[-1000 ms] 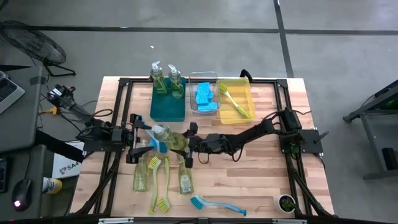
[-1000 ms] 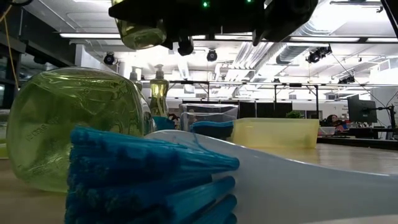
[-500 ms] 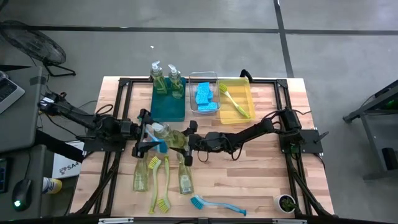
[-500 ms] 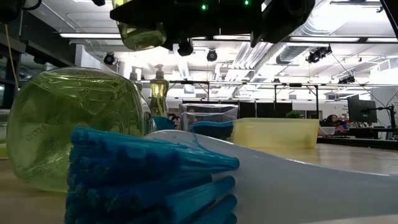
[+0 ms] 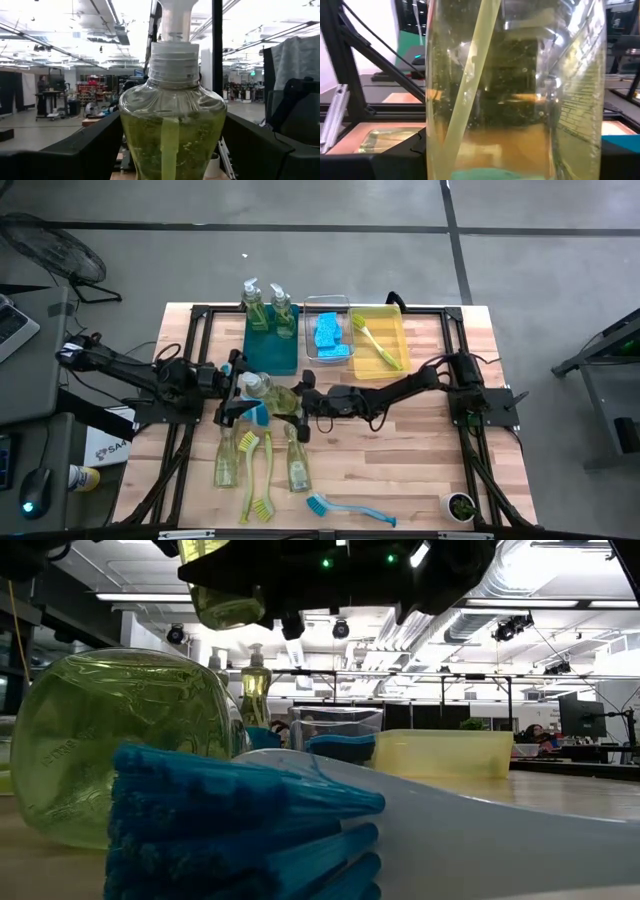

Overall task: Pick & Place Kitchen Sink Supplies
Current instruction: Put the dishwashing liquid into the blue bin

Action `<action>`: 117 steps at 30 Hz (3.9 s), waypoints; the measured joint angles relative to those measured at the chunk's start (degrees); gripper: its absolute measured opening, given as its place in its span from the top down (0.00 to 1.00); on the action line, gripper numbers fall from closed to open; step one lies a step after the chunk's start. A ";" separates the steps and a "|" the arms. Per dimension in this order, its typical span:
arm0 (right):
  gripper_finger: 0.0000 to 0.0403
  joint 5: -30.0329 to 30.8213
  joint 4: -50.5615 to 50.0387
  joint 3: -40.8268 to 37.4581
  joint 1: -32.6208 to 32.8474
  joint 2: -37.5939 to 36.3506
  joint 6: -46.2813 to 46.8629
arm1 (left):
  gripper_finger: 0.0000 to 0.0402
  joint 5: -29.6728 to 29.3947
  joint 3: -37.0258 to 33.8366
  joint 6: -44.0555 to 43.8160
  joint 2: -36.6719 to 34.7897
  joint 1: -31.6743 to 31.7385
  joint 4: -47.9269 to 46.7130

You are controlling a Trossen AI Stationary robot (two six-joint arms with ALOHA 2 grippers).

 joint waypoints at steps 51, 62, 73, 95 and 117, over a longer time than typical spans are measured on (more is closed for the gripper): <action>0.36 0.49 -2.33 0.74 -0.34 1.49 0.41 | 0.37 4.15 3.21 -0.77 5.58 2.08 -2.82; 0.17 0.79 -1.98 0.74 -0.12 1.35 2.56 | 0.37 2.45 3.17 0.21 5.60 2.00 -4.28; 0.19 5.15 -15.08 0.76 -0.12 -5.93 1.20 | 0.37 -6.31 3.13 3.41 3.11 1.97 -5.52; 0.19 0.55 -24.16 0.81 -0.31 -9.51 3.20 | 0.39 -10.09 3.13 6.22 1.07 2.04 -9.26; 0.19 -8.83 -34.91 0.74 -2.41 -14.00 1.01 | 0.39 -9.34 3.21 6.74 0.72 2.06 -12.67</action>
